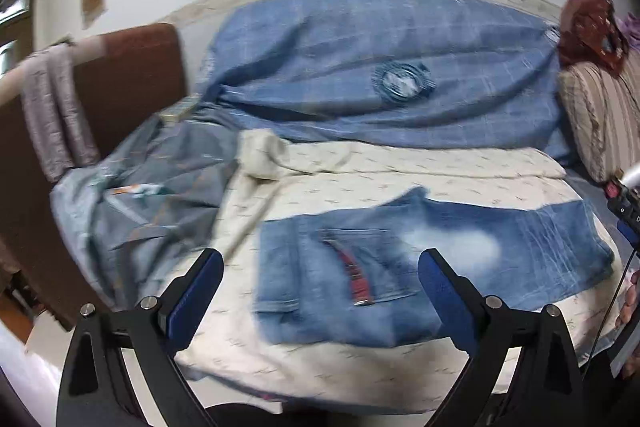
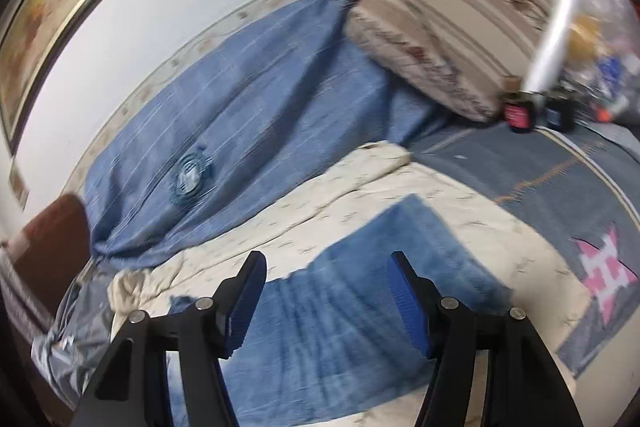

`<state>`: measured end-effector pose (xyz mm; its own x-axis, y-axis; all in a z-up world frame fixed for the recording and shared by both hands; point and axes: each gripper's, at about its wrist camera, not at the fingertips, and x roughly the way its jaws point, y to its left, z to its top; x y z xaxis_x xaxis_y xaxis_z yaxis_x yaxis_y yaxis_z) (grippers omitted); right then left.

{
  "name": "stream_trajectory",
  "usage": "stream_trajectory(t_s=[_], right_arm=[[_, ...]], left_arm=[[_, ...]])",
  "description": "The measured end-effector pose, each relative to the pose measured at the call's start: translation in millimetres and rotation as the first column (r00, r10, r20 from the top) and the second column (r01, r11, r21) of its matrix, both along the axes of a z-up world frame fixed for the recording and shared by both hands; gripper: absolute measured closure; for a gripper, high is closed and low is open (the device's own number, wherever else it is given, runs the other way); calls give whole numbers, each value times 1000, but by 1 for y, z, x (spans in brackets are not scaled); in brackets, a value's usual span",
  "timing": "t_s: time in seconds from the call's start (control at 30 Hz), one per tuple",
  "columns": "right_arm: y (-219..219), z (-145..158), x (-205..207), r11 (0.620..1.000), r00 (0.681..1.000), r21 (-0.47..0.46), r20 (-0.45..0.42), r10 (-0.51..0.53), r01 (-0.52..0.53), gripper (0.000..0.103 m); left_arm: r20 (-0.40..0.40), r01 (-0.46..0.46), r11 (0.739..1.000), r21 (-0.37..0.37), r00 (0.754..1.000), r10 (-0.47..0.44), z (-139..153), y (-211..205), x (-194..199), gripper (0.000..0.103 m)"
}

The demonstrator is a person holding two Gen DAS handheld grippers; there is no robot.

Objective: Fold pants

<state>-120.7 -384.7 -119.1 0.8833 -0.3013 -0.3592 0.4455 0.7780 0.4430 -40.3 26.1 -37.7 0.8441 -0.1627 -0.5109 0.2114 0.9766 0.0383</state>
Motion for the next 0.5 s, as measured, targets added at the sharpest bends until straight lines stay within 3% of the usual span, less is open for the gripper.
stream_trajectory(t_s=[0.13,0.27,0.37,0.5], right_arm=[[-10,-4,-13,999,1000,27,-14,-16,16,37],[-25,-7,-19,1000,1000,20,-25,-11,12,37],[-45,-15,-19,993,1000,115,-21,6,-3,37],[-63,-25,-18,968,999,247,26,48,-53,37]], left_arm=[[-36,59,998,-24,998,-59,1,-35,21,5],[27,117,993,19,993,-117,-2,-52,18,5],[46,102,989,103,993,-107,-20,-55,23,5],[-5,73,992,107,997,-73,-38,-43,45,5]])
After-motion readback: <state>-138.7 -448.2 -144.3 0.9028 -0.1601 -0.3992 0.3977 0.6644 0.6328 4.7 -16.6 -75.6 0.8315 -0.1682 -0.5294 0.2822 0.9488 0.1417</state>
